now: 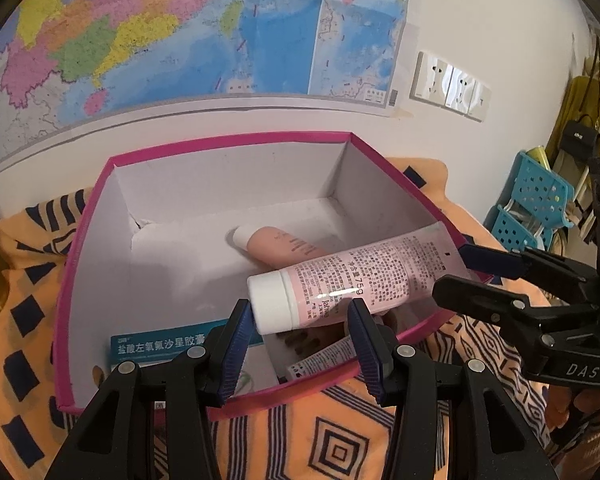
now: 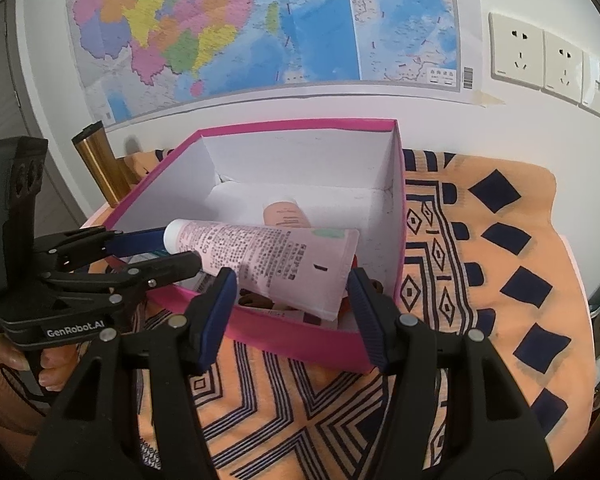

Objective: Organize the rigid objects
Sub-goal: 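Lower the small tube into the box and open the right gripper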

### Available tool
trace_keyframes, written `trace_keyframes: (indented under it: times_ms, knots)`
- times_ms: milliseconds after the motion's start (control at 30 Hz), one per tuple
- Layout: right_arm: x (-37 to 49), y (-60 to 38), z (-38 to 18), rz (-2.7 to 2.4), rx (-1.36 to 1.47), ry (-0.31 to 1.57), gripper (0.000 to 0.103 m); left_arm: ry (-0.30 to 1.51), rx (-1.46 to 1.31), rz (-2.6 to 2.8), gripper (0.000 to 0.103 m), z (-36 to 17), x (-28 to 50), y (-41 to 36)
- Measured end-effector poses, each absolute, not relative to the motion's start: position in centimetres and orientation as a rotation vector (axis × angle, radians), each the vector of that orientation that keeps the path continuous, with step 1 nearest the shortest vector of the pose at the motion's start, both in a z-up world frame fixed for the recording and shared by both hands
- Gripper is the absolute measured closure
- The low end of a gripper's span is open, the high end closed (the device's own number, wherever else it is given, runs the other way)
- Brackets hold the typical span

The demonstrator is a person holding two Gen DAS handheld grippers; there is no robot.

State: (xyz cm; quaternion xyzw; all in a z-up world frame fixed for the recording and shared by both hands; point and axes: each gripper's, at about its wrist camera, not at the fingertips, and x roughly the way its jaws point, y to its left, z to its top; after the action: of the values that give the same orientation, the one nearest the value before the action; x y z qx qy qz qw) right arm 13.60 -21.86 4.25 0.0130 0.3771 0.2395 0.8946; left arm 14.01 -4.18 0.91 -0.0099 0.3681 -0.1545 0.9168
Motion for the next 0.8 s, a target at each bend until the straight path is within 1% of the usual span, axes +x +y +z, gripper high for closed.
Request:
trace_keyframes:
  times_ms: [100, 133, 233, 300, 367, 467, 500, 533, 567, 600, 633, 667, 700, 733, 767, 800]
  knots:
    - [13.7, -21.9, 3.9, 0.485, 0.027, 0.791, 0.043, 0.758, -0.015, -0.311, 0.053, 1.0, 14.1, -4.2]
    - [13.7, -21.9, 3.9, 0.479, 0.028, 0.791, 0.042, 0.755, -0.01, -0.307, 0.05, 1.0, 14.0, -4.2]
    - [13.4, -22.2, 3.8, 0.445, 0.029, 0.788, 0.042, 0.725, -0.002, -0.29, 0.036, 1.3, 13.0, -3.9]
    - [13.1, -22.6, 4.0, 0.447, 0.043, 0.78, 0.041, 0.7, 0.001, -0.285, 0.03, 1.6, 12.0, -3.6]
    - [12.4, -22.8, 4.2, 0.458, 0.054, 0.765, 0.041, 0.675, 0.015, -0.279, 0.02, 1.8, 10.6, -3.4]
    - [11.2, -22.6, 4.5, 0.483, 0.049, 0.742, 0.037, 0.63, 0.035, -0.276, 0.016, 2.2, 8.3, -3.2]
    - [10.6, -22.4, 4.6, 0.496, 0.047, 0.731, 0.032, 0.621, 0.037, -0.277, 0.014, 2.3, 7.6, -3.2]
    - [10.0, -22.1, 4.7, 0.511, 0.046, 0.721, 0.028, 0.609, 0.033, -0.276, 0.007, 2.4, 6.7, -3.0]
    - [9.3, -21.8, 4.9, 0.525, 0.041, 0.707, 0.027, 0.599, 0.027, -0.272, 0.0, 2.5, 6.2, -2.8]
    - [8.5, -21.5, 5.0, 0.532, 0.032, 0.69, 0.024, 0.586, 0.019, -0.266, 0.0, 2.5, 5.6, -2.6]
    - [7.8, -21.1, 5.0, 0.538, 0.02, 0.673, 0.018, 0.575, 0.005, -0.256, 0.0, 2.4, 4.7, -2.2]
    - [7.0, -20.7, 5.0, 0.541, 0.008, 0.656, 0.016, 0.576, -0.005, -0.25, 0.0, 2.3, 4.4, -2.0]
    - [6.4, -20.4, 4.9, 0.529, 0.0, 0.64, 0.013, 0.582, -0.015, -0.238, 0.0, 2.2, 4.0, -1.8]
    - [5.9, -20.3, 4.7, 0.517, -0.002, 0.632, 0.007, 0.595, -0.028, -0.214, 0.0, 1.8, 3.8, -1.5]
    - [5.7, -20.3, 4.5, 0.509, 0.003, 0.634, 0.003, 0.606, -0.035, -0.198, 0.0, 1.6, 3.7, -1.3]
    - [5.5, -20.4, 4.2, 0.498, 0.015, 0.636, 0.0, 0.616, -0.041, -0.184, 0.0, 1.2, 3.5, -1.1]
